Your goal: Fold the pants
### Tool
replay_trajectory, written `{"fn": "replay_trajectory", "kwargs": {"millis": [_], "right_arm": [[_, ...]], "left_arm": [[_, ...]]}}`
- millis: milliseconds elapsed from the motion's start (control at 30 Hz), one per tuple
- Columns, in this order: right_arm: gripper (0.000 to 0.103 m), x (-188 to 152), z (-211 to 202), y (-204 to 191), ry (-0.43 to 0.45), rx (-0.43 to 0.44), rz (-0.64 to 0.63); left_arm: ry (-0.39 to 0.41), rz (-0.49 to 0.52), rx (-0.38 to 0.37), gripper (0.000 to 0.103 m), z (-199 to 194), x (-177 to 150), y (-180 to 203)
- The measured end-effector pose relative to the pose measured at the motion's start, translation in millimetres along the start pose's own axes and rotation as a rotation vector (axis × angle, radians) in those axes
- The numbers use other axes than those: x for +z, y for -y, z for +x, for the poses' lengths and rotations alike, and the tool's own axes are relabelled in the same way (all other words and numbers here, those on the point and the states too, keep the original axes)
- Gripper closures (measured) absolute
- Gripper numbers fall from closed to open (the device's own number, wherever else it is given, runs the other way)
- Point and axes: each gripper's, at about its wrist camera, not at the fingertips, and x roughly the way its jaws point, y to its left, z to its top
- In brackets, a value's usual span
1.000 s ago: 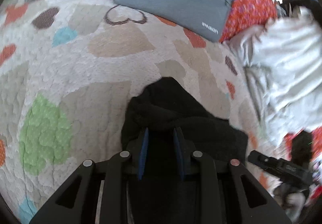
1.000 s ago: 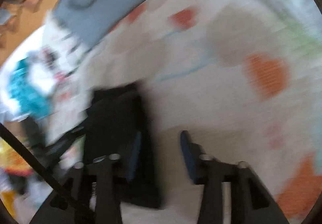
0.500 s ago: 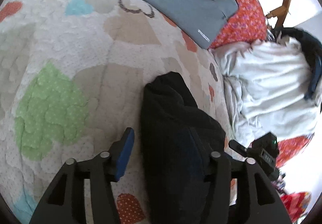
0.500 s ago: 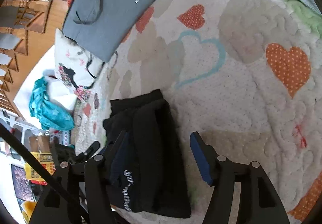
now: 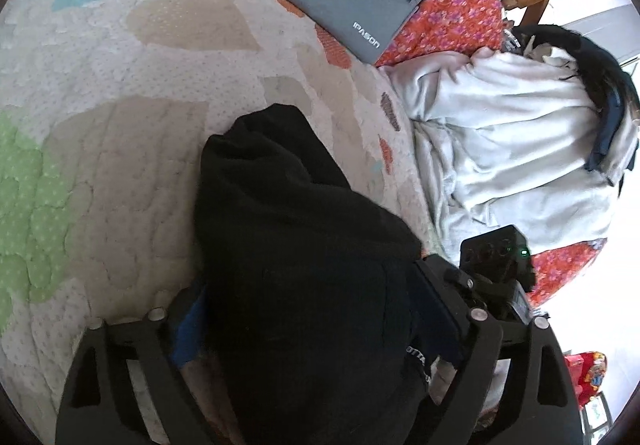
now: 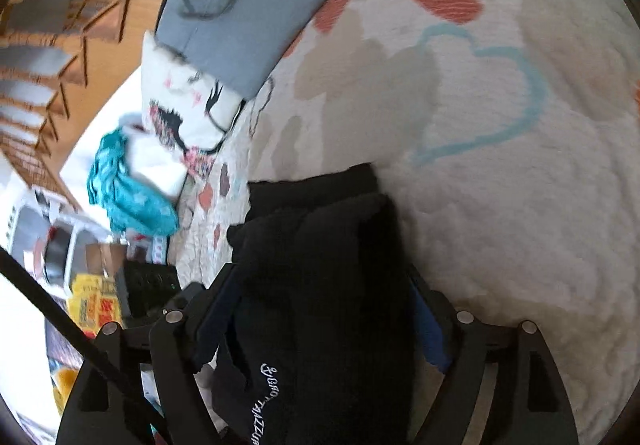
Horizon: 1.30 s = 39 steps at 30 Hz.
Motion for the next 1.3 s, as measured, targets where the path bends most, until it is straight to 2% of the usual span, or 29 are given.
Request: {"fn": "replay_trajectory", "kwargs": {"millis": [33,67,133,333,500,633,700,733,800,833,933,1000,1100,1133,1200,1300], "right_arm": [[0.033,-2,5,-3,-0.017,0.013,0.001],[0.045,-4,11,-5,-0.035,0.018,0.0],[0.049,-5,15,-9,-0.031,-0.011,-0.007],[0.055,0,17,-40,-0.007,-0.046,-0.089],[0.056,21,32,-71,0.002,-0.036,-0.145],[0.056,38,55,-87,0.003,-0.053,-0.173],[0.056,44,70,-87,-0.004,-0.092,-0.179],[0.056,47,78,-83,-0.01,-0.125,-0.182],[0.046,51,90,-71,-0.022,-0.208,-0.174],[0.038,51,92,-65,-0.023,-0.224,-0.156],[0.036,55,87,-55,-0.009,-0.195,-0.091],[0.036,58,77,-61,0.028,-0.239,-0.11],[0.036,61,45,-73,0.178,-0.295,-0.132],[0.035,63,34,-75,0.226,-0.278,-0.119],[0.033,65,21,-74,0.263,-0.207,-0.089],[0.033,70,24,-69,0.214,-0.015,-0.033]], "left_arm": [[-0.011,-0.001,0.01,0.058,0,-1,1],[-0.012,-0.005,0.003,0.065,-1,-2,1],[0.001,-0.01,-0.001,0.071,-7,-2,1],[0.058,0.021,0.024,0.075,-31,10,12],[0.13,0.007,0.036,0.076,-55,42,6],[0.136,-0.007,0.101,0.075,-52,68,-8],[0.117,-0.02,0.155,0.071,-43,74,-20],[0.115,-0.025,0.181,0.065,-40,76,-26],[0.105,-0.049,0.204,0.059,-33,75,-36],[0.096,-0.077,0.194,0.057,-30,75,-42],[0.106,-0.094,0.178,0.057,-41,76,-39],[0.136,-0.066,0.204,0.058,-57,74,-32],[0.224,-0.05,0.217,0.058,-84,74,-20],[0.254,-0.059,0.192,0.058,-93,72,-19],[0.273,-0.069,0.151,0.058,-97,71,-16],[0.26,-0.048,0.12,0.057,-86,74,-11]]}}
